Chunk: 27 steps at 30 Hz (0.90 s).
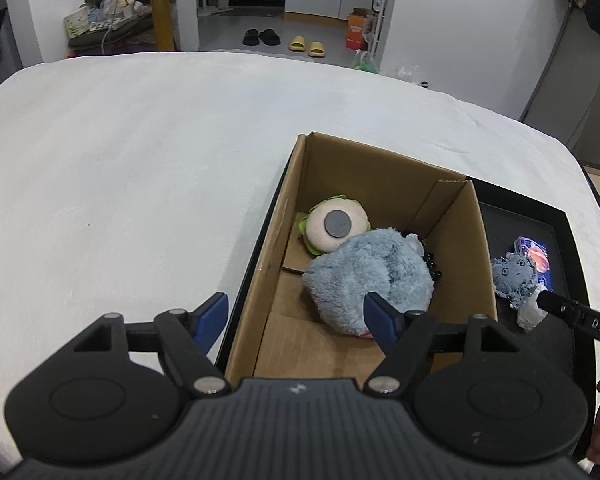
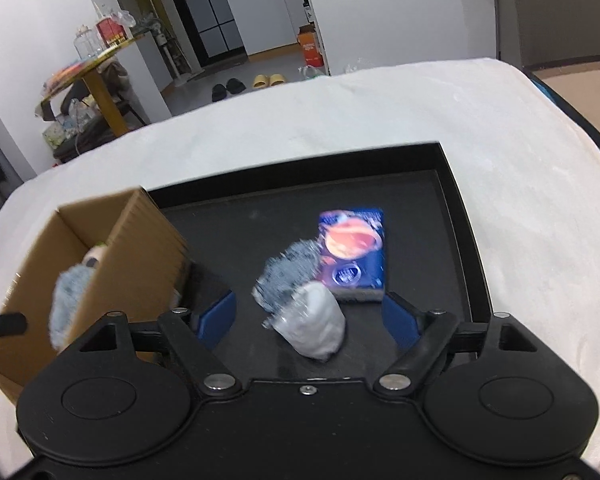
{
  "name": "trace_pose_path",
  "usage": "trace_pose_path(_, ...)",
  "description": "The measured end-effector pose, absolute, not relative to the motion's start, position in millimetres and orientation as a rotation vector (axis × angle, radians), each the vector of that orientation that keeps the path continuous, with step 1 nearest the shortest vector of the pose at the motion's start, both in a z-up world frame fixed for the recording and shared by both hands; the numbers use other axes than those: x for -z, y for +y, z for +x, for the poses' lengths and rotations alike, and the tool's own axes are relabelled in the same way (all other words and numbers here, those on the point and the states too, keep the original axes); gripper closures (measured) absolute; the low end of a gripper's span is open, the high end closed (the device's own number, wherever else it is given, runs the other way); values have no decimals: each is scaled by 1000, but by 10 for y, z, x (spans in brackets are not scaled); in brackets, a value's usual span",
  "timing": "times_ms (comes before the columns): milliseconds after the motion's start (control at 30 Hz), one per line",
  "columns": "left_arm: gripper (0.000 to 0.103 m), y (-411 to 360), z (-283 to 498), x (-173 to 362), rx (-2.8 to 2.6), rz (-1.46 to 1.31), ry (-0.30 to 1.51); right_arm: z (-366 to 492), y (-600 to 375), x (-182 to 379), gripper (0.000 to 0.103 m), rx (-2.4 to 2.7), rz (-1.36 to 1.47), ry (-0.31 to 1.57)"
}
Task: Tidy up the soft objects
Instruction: 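Move the right tool to the white plastic-wrapped item and close on it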
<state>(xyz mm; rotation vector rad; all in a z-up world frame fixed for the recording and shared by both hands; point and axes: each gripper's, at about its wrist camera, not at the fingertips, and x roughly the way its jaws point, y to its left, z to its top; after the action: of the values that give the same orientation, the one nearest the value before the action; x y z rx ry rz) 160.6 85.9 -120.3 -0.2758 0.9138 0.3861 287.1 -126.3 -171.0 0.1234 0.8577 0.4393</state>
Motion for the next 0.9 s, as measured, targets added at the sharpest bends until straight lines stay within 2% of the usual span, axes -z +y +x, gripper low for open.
trace_pose_path(233,30,851,1582,1237,-424,-270,900,2919,-1286,1897,35,-449,158,844)
trace_pose_path(300,30,864,1573,1248,-432,-270,899,2942,-1261,1969,54,-460,159,856)
trace_pose_path(333,30,872,1564,1253,-440,-272,899,2944,-1256,1993,69,-459,152,867)
trace_pose_path(900,30,778,1492,1268,-401,-294,900,2634,-1578,1701,71,-410,189,879)
